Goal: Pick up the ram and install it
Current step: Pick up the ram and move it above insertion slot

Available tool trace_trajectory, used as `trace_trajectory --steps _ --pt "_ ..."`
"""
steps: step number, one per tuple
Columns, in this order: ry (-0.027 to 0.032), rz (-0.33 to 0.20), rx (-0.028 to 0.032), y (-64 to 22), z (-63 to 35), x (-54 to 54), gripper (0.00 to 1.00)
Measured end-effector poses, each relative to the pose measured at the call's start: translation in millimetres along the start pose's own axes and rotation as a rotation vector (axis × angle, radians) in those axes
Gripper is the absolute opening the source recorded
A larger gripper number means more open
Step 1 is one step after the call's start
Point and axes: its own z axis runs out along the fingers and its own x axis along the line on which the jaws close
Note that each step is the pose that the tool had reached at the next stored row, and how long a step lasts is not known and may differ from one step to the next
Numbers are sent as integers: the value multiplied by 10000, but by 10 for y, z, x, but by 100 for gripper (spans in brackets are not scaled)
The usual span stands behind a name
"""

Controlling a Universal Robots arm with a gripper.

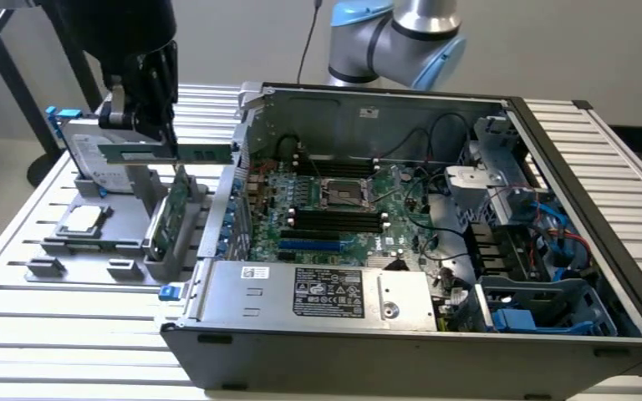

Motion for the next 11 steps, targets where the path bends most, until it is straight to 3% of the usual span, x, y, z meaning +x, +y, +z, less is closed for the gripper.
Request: trace_trajectory --steps 11 --pt "-82 -19 0 -498 -12 -1 13"
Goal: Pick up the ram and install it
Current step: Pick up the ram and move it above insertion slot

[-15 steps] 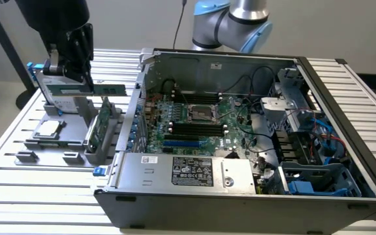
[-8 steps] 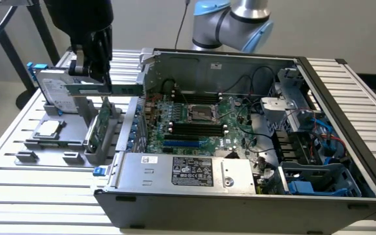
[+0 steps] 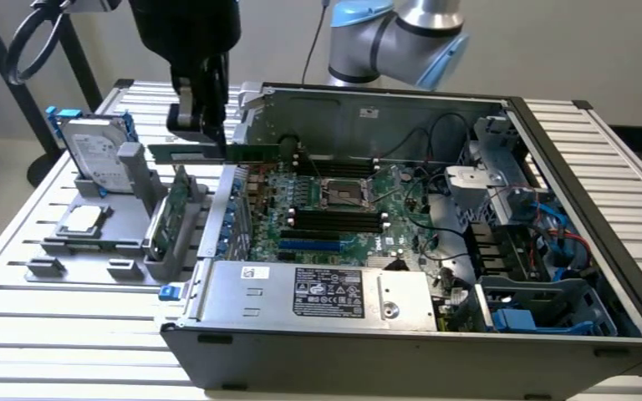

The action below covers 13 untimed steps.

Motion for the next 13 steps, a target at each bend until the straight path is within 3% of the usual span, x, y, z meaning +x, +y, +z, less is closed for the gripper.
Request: trace_trajectory --steps 6,7,13 --pt "-29 -7 -1 -285 -7 0 13" --pt "-29 -18 -2 -395 -9 0 13" --pt "-24 -40 -25 -664 2 1 13"
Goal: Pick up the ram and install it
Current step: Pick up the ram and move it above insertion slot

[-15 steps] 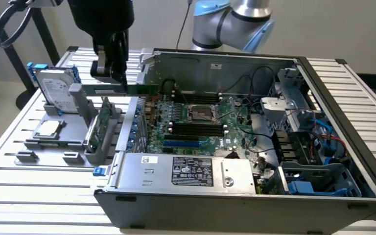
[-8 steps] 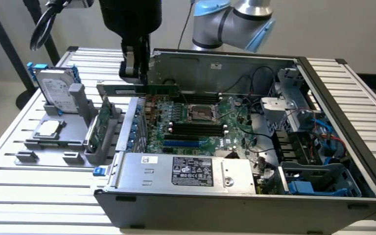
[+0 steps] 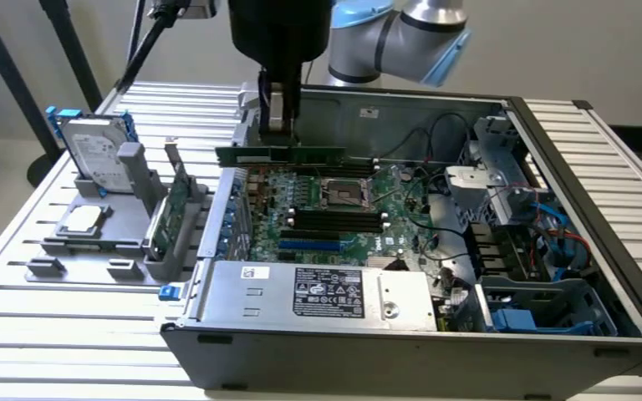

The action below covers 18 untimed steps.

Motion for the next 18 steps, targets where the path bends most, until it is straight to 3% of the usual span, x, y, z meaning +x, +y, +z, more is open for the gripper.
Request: trace_trajectory --steps 2,7,18 --pt "38 1 -11 -87 15 -10 13" --pt "272 10 -17 -194 55 -118 13" --pt "413 14 -33 -388 137 -488 13"
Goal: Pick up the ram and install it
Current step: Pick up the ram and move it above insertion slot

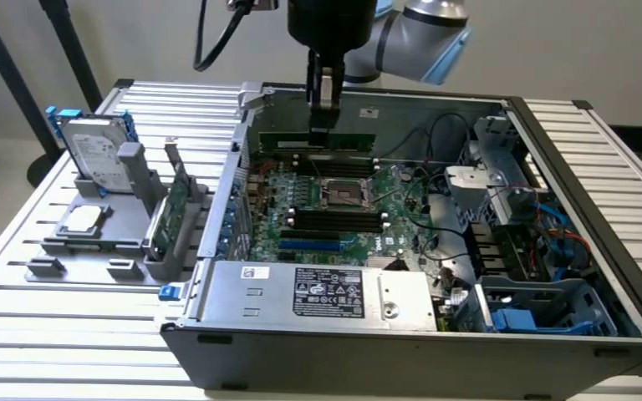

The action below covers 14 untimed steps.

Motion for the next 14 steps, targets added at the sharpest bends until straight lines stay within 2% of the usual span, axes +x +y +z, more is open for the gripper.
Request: trace_trajectory --steps 9,14 --pt "101 3 -25 -142 59 -260 13" --pt "114 44 -37 -217 111 -333 13"
